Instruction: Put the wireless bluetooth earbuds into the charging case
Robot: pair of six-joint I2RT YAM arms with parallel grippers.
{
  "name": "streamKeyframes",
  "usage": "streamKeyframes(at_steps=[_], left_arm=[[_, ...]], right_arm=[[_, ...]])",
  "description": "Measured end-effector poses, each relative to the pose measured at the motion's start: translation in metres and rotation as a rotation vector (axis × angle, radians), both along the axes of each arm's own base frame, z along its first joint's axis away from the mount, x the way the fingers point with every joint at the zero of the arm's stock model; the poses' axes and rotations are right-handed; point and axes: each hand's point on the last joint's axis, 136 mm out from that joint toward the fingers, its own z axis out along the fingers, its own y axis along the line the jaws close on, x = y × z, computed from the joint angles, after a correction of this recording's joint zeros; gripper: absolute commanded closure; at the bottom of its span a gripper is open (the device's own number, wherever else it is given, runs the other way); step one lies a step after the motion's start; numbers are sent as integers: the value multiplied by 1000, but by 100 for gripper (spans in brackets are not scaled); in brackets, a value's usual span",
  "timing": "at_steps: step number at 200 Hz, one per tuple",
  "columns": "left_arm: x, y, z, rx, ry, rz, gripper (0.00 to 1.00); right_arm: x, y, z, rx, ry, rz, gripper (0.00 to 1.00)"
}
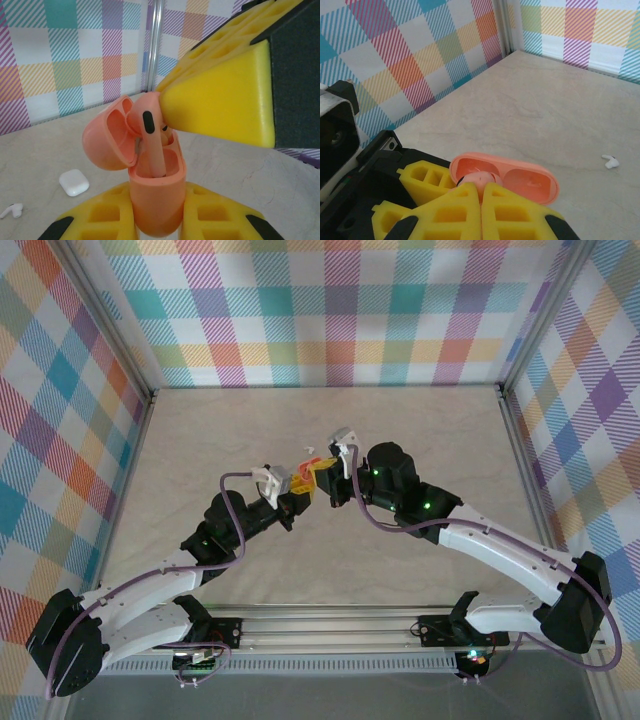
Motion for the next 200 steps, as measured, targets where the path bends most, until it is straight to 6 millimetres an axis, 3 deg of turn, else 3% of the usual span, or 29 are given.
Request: streamKeyframes(at_steps=[80,149,200], left_arm=[[0,0,-6,16,18,0,100],[0,0,-7,19,21,1,100],[0,0,-7,19,21,1,100]], right_arm=[[-3,1,-10,-34,45,-6,92],[-4,0,-15,-68,79,-8,79],[-6,0,-18,-78,99,-8,77]])
